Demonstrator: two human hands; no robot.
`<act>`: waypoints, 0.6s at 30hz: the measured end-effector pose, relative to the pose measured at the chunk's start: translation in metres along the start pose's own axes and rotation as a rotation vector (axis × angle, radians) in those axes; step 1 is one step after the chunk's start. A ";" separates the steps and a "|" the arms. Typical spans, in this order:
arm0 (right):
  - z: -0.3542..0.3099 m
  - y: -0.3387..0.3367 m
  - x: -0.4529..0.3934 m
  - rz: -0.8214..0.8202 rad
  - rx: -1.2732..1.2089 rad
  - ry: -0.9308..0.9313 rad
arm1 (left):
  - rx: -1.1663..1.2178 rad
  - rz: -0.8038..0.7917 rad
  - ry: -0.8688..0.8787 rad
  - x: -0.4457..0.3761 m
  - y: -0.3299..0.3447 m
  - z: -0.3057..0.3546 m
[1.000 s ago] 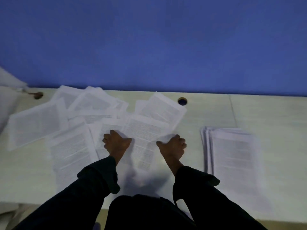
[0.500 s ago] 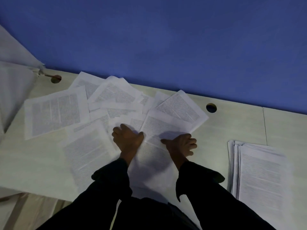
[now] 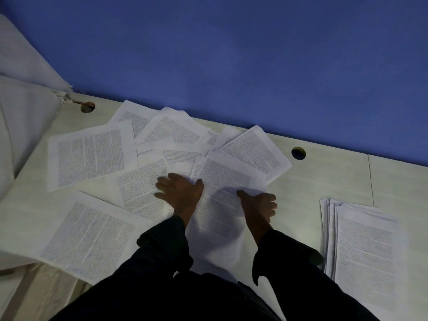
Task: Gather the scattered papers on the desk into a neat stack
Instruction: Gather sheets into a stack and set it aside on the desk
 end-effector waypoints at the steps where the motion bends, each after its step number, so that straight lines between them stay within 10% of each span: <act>1: 0.003 -0.001 0.004 0.006 -0.009 0.016 | 0.000 0.012 -0.029 0.004 -0.002 -0.003; 6: 0.005 0.017 0.022 -0.084 -0.096 -0.027 | 0.025 -0.088 0.065 0.019 0.000 -0.002; 18: 0.018 -0.002 0.009 -0.404 -0.364 -0.194 | 0.491 -0.897 0.257 -0.015 -0.009 0.000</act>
Point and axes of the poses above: each hand's wrist, its own x-axis away from the middle knuckle, its own y-axis out of the palm, z = x × y, the point moved 1 cm from there along -x, towards the middle knuckle, and after that the axes turned 4 degrees about -y, right-handed, at the moved point
